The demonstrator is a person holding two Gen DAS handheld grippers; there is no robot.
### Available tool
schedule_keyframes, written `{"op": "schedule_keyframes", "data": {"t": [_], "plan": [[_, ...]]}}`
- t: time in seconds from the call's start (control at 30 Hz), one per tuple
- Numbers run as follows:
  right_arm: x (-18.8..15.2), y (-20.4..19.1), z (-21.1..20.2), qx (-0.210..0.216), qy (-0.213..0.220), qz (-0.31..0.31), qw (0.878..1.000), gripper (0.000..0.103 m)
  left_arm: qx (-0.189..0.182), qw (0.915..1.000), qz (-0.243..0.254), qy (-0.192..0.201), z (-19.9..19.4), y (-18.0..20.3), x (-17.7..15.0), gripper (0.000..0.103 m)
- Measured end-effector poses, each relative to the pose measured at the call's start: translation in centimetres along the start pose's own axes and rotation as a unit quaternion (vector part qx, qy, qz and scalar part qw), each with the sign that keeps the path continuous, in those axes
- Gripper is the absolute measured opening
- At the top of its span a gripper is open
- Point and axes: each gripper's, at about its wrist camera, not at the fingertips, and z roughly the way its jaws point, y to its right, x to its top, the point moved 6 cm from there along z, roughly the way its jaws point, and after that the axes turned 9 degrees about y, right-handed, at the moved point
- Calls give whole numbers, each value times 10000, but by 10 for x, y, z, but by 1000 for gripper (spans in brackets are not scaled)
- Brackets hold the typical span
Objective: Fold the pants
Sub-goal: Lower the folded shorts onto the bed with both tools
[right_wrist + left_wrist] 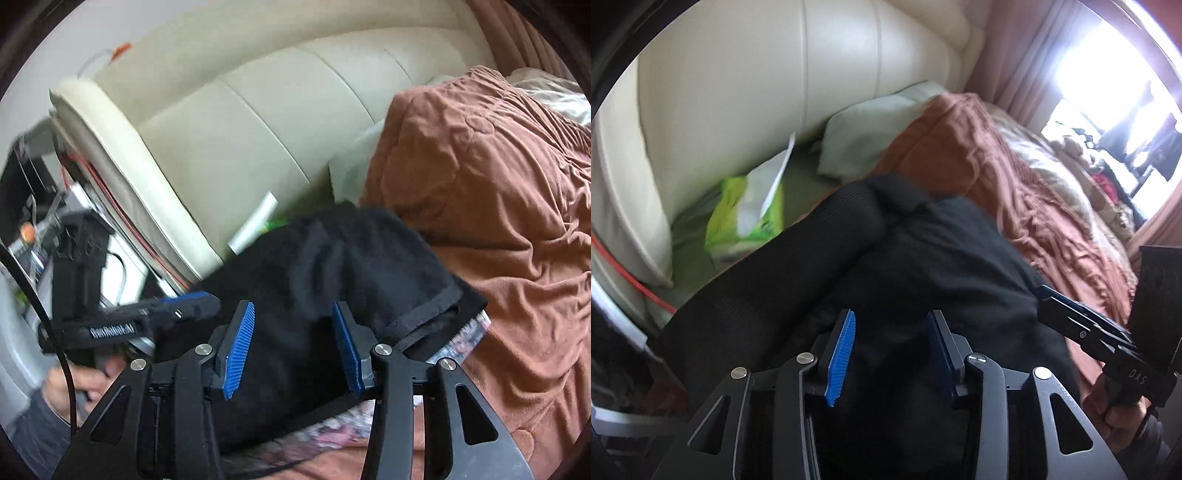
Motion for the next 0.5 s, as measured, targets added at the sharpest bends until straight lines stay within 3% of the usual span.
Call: {"op": "schedule_keyframes", "data": {"t": [0.13,0.27,0.5], "plan": [[-7,11,5,-19,168,49,9998,41,-28,9998,-166,-41,2,-10,-9,43],[-9,16,-7,-79,295,228,9993,41,114,9999,70,-17,-1,-3,-13,43],[-24,36,-22,-273,29,512,9983,41,102,9995,151,257,-30,10,-13,43]]}}
